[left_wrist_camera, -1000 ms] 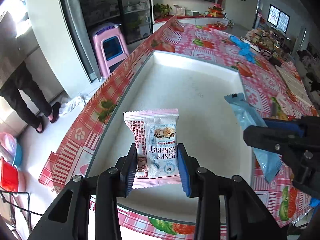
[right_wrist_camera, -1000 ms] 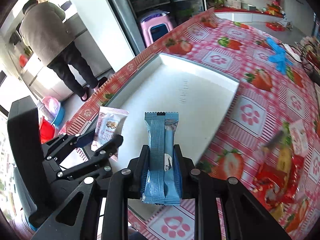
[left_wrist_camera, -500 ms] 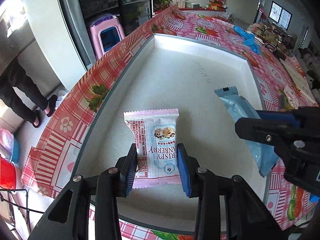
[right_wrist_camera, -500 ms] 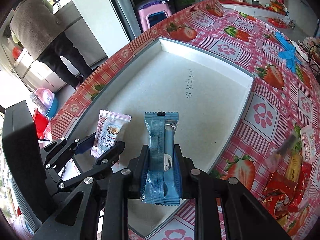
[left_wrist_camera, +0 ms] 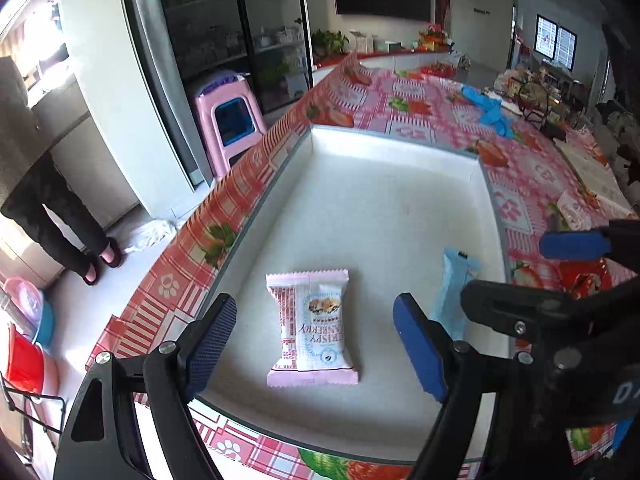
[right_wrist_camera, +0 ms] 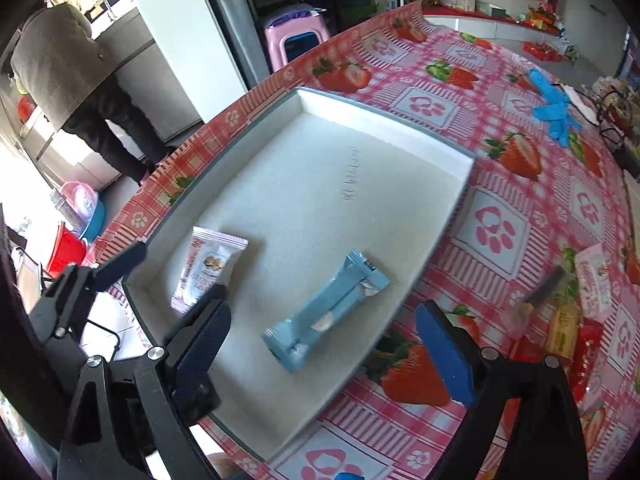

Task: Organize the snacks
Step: 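Withdraw both tools from the tray back toward the snack pile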

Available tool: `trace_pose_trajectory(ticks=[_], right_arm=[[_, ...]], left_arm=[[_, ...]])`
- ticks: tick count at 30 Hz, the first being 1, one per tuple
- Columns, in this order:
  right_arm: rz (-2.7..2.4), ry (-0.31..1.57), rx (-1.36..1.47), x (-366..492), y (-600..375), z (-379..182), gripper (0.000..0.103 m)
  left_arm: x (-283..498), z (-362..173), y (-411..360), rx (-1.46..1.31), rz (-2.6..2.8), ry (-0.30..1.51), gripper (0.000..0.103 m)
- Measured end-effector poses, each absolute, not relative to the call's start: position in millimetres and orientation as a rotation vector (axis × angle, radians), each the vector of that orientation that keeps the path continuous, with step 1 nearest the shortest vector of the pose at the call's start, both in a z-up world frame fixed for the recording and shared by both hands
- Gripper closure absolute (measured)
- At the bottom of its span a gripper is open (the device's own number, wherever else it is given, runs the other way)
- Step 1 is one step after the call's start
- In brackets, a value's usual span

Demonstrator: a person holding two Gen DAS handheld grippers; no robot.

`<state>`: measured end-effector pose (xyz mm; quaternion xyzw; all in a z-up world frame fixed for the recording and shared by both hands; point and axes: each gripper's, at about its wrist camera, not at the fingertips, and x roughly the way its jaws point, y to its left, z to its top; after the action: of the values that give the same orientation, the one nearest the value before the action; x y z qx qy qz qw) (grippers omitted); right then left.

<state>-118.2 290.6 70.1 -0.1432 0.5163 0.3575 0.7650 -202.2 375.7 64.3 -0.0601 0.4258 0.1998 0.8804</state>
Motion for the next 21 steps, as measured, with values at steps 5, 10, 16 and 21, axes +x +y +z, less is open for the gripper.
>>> trace_pose_trajectory(ticks=[5, 10, 16, 21], right_arm=[[0.726, 1.098, -0.273, -116.6, 255.4, 78.6, 0.000], [0.624, 1.063, -0.213, -114.5, 196.7, 83.7, 0.000], [0.430, 1.088, -0.117, -111.8, 110.0, 58.6, 0.000], [0.243, 1.115, -0.115, -119.9, 37.7, 25.0, 0.000]], left_arm=[[-201.5, 78.6, 358.5, -0.111, 0.381, 0.870, 0.018], [-195.5, 81.3, 325.4, -0.066, 0.311, 0.885, 0.018], [-181.4, 64.4, 259.3, 0.012, 0.184, 0.969, 0.017], [-178.2, 47.6, 190.3, 0.179, 0.154, 0.994, 0.017]])
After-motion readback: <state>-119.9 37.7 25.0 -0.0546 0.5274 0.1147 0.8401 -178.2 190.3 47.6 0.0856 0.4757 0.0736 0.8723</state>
